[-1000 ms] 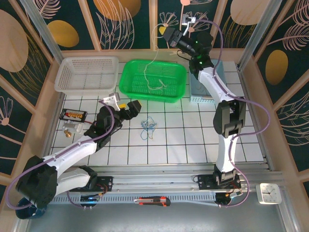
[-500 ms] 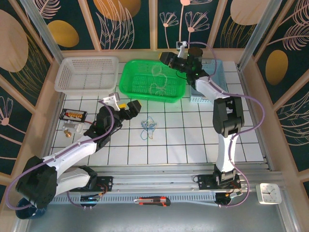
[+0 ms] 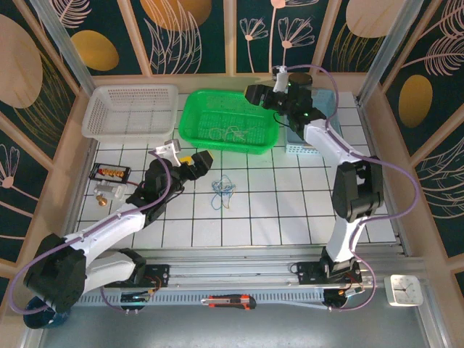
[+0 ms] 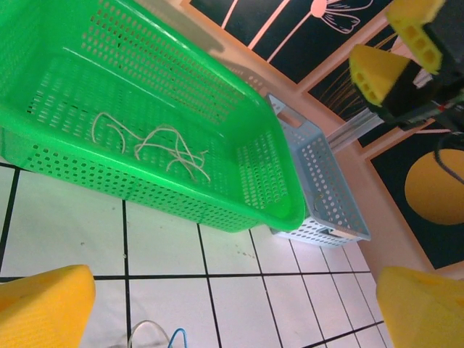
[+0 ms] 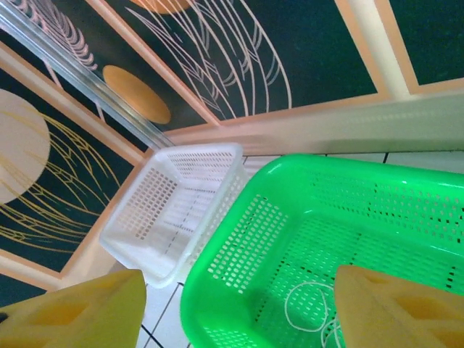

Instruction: Untangle the cables

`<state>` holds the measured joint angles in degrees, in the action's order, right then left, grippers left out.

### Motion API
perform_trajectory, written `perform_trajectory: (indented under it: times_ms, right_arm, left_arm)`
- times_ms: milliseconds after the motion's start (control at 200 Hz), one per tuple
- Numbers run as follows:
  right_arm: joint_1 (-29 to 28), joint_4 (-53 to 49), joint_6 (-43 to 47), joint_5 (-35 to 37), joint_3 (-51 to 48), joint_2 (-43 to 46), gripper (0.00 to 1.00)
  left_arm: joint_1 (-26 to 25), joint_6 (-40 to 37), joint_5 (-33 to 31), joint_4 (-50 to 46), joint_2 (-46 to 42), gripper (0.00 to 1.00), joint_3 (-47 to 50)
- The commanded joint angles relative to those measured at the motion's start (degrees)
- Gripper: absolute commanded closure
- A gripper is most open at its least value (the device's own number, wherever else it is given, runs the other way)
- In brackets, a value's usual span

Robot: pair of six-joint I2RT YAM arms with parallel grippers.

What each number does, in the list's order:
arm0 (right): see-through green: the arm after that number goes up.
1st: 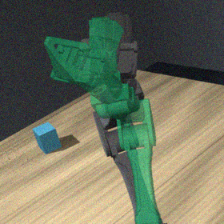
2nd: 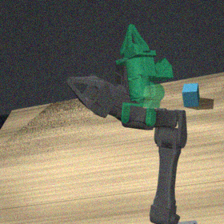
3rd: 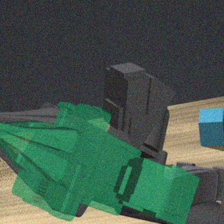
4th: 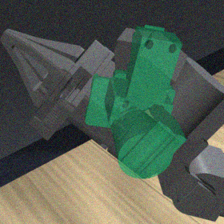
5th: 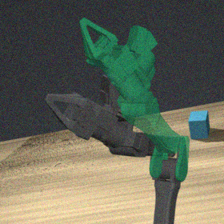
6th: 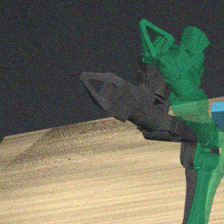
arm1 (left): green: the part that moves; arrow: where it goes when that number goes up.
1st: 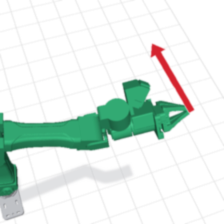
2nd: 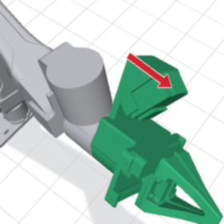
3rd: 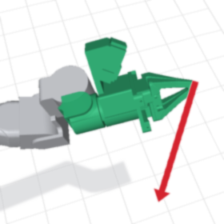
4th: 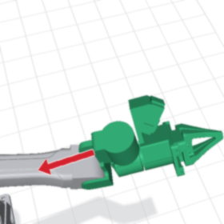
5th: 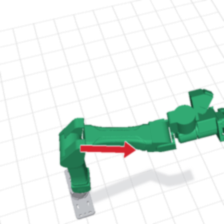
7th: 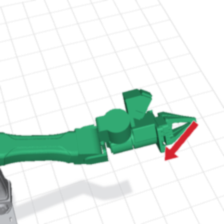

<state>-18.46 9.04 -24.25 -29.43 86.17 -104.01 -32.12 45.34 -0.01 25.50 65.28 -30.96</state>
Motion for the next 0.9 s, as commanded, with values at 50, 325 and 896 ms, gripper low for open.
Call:
perform_trajectory:
  times_ms: [50, 325, 896]
  right_arm:
    - [-2.34, 1.44, 1.06, 1.16, -9.48, 7.53, 0.33]
    - [-7.79, 2.89, 1.31, 3.6, -27.09, 16.2, 0.36]
    - [-26.98, 1.41, -2.26, 11.99, -41.95, 19.48, 0.63]
  left_arm:
    - [0.52, 1.0, 2.14, -0.71, 2.07, 0.01, 0.2]
    - [0.48, -0.64, 4.79, -8.59, 5.85, 0.05, -2.24]
    - [0.53, 1.24, 4.1, -13.19, 7.84, 0.09, 0.55]
